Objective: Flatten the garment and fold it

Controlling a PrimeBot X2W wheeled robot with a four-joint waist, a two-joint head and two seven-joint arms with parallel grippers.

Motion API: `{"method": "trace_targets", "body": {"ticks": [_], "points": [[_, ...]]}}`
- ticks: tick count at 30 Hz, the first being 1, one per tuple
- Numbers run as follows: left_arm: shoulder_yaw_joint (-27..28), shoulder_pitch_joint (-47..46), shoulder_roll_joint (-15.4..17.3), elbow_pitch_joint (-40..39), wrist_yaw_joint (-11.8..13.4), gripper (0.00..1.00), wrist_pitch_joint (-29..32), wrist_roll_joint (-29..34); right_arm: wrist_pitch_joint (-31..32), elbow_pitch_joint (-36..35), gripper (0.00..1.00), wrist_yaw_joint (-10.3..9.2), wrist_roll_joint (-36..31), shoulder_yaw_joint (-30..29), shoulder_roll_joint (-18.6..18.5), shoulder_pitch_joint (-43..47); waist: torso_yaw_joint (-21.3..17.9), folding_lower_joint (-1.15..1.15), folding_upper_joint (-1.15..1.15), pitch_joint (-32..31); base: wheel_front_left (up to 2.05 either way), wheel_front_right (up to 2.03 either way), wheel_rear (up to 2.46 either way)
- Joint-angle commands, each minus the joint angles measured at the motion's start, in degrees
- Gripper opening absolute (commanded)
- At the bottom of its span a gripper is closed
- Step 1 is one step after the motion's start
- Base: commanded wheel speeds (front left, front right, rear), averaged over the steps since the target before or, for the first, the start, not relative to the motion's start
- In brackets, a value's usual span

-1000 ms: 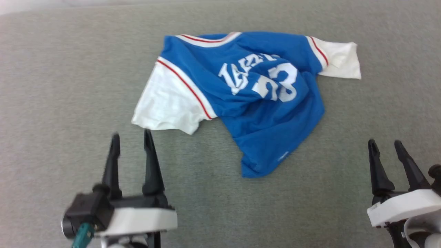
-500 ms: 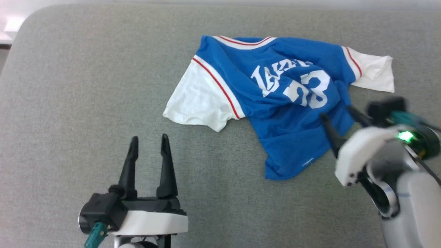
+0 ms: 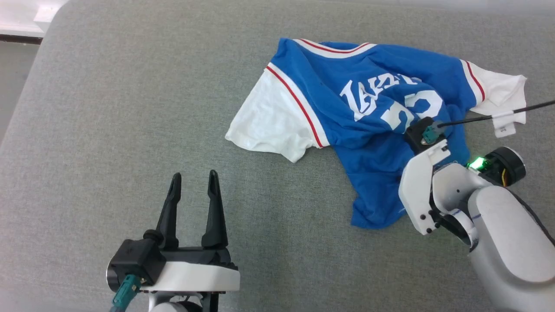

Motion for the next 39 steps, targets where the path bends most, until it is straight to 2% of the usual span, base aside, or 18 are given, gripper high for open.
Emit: {"method": "trace_targets", "body": {"ticks": [1,6,9,13,18,22,25,26,27,28,32,35,39], "points": [[0.37,-0.55,-0.40,0.38,-0.74,1.00,-0.27,0.49,0.49,2.34,0.00,-0.06,0.42,0.85,-0.83,0.57,-0.10,0.01,0.00,-0.15,0.00,0.00,0.00],[0.79,-0.66,-0.58,0.77,-1.41,1.00,-0.27,0.65,-5.57,1.22,0.00,-0.06,4.47,-1.46,0.05,-0.71,-1.84,0.01,0.00,-0.77,0.00,0.00,0.00],[1.11,-0.78,-0.64,0.66,-1.71,1.00,-0.27,0.71,-6.37,-2.12,0.00,-0.06,8.28,-1.80,-0.72,0.49,-3.33,0.01,0.00,-1.02,0.00,0.00,0.00],[1.23,-0.91,-0.69,0.67,-2.11,1.00,-0.27,0.53,-1.42,-8.76,0.00,-0.06,14.94,0.91,-4.80,6.73,-5.15,0.01,0.00,-0.64,0.00,0.00,0.00],[1.09,-1.12,-0.72,1.16,-2.32,1.00,-0.27,0.04,7.88,-19.11,0.00,-0.06,23.80,2.59,-12.27,20.51,-6.27,0.01,0.00,0.30,0.00,0.00,0.00],[1.31,-0.96,-0.73,1.36,-2.22,1.00,-0.27,-0.44,9.17,-23.24,0.00,-0.06,25.48,0.43,-14.87,27.25,-7.00,0.01,0.00,0.87,0.00,0.00,0.00],[1.28,-1.23,-0.74,1.62,-2.26,1.00,-0.27,-0.43,6.84,-24.59,0.00,-0.06,24.13,-2.54,-14.35,30.39,-7.41,0.01,0.00,1.14,0.00,0.00,0.00],[1.30,-1.39,-0.74,1.75,-2.28,1.00,-0.27,-0.39,5.84,-24.82,0.11,-0.06,23.05,-2.92,-14.14,30.67,-7.54,0.01,0.00,1.12,0.00,0.00,0.00],[1.33,-1.56,-0.74,1.89,-2.30,1.00,-0.27,-0.38,4.58,-24.94,0.87,-0.06,22.04,-3.38,-13.60,30.68,-7.64,0.01,0.00,1.03,0.00,0.00,0.00],[1.36,-1.69,-0.74,2.03,-2.34,1.00,-0.27,-0.40,3.31,-24.95,1.00,-0.06,21.09,-3.81,-12.91,30.50,-7.73,0.01,0.00,0.86,0.00,0.00,0.00],[1.60,-1.49,-0.75,2.57,-2.53,1.00,-0.27,-0.43,-1.65,-27.03,1.00,-0.06,20.54,-5.61,-8.47,28.35,-8.12,0.01,0.00,-0.18,0.00,0.00,0.00],[1.39,-0.98,-0.75,2.62,-2.42,1.00,-0.27,-0.36,-5.80,-30.82,1.00,-0.06,21.78,-9.46,-4.60,25.28,-8.21,0.01,0.00,-0.95,0.00,0.00,0.00],[0.86,-0.47,-0.75,2.51,-2.22,1.00,-0.27,-0.51,-11.90,-32.73,1.00,-0.06,15.26,-15.83,-2.31,20.70,-7.97,0.01,0.00,-1.63,0.00,0.00,0.00]]}}
